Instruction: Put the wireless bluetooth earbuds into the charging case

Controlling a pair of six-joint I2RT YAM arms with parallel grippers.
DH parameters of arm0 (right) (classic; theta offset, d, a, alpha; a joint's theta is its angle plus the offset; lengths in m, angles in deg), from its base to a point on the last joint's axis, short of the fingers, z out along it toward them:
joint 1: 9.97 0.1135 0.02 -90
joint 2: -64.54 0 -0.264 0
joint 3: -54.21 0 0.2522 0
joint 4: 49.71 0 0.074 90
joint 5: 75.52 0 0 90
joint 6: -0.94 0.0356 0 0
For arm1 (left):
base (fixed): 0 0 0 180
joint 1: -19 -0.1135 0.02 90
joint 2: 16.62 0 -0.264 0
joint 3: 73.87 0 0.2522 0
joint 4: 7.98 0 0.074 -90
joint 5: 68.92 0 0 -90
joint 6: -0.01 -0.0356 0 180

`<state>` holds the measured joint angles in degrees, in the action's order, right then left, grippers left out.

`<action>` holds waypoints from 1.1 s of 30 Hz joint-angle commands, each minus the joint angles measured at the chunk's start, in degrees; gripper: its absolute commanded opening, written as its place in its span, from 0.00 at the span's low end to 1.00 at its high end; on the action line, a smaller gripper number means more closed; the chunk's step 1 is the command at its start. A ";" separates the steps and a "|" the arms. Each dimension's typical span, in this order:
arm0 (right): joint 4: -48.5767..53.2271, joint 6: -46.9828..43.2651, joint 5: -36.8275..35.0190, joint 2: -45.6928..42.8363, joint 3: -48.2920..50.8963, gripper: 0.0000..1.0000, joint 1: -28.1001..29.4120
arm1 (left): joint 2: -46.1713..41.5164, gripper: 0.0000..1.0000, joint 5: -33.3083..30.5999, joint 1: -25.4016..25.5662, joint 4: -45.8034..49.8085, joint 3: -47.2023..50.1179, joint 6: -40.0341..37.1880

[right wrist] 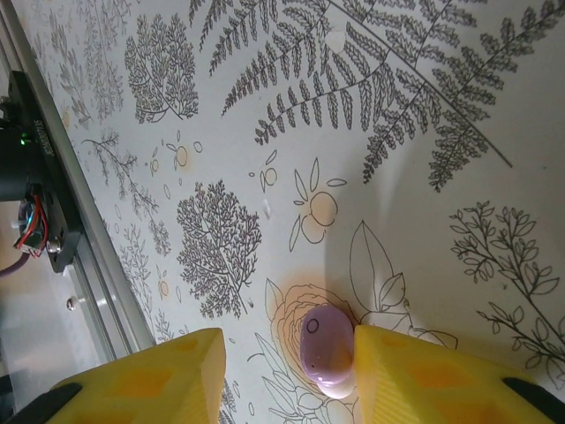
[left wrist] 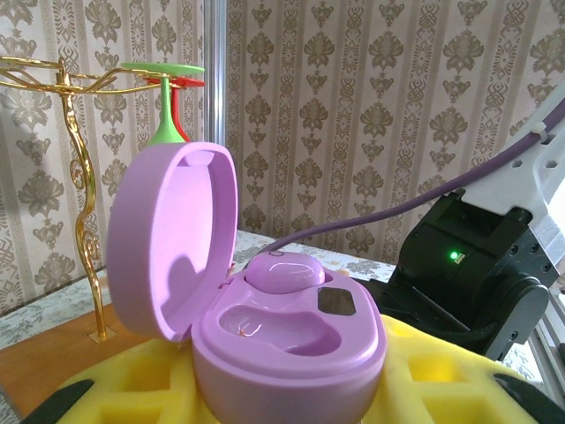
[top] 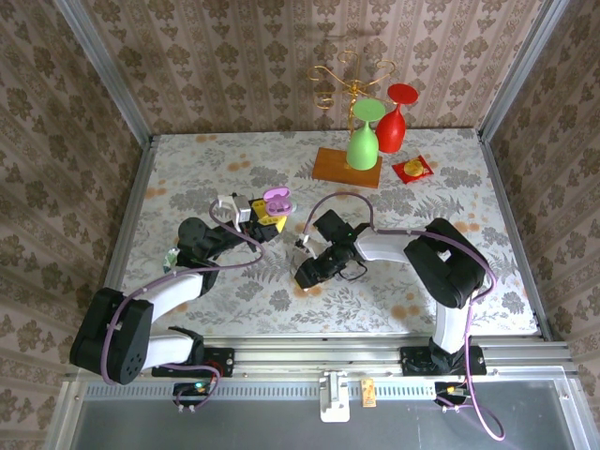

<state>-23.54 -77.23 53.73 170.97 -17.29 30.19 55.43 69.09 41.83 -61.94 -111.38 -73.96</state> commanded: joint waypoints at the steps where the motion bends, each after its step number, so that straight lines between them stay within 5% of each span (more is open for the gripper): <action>1: 2.53 -1.82 -1.53 -0.51 -0.14 0.43 0.62 | 0.19 0.30 1.01 -0.16 -2.70 -0.74 0.92; 8: 4.81 -2.34 -5.95 0.84 -2.05 0.42 1.40 | -0.09 0.30 0.79 -0.11 -2.89 -0.60 1.09; 22: 4.49 -1.14 -7.95 1.39 -2.31 0.25 1.50 | -0.07 0.30 0.73 -0.11 -2.94 -0.07 0.77; 33: 2.49 0.29 -12.84 -5.04 0.47 0.19 1.32 | 0.99 0.30 -0.78 -0.11 -3.74 0.02 -0.38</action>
<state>-20.61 -77.97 44.33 169.66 -18.08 31.35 56.06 68.78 41.83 -62.55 -111.38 -73.93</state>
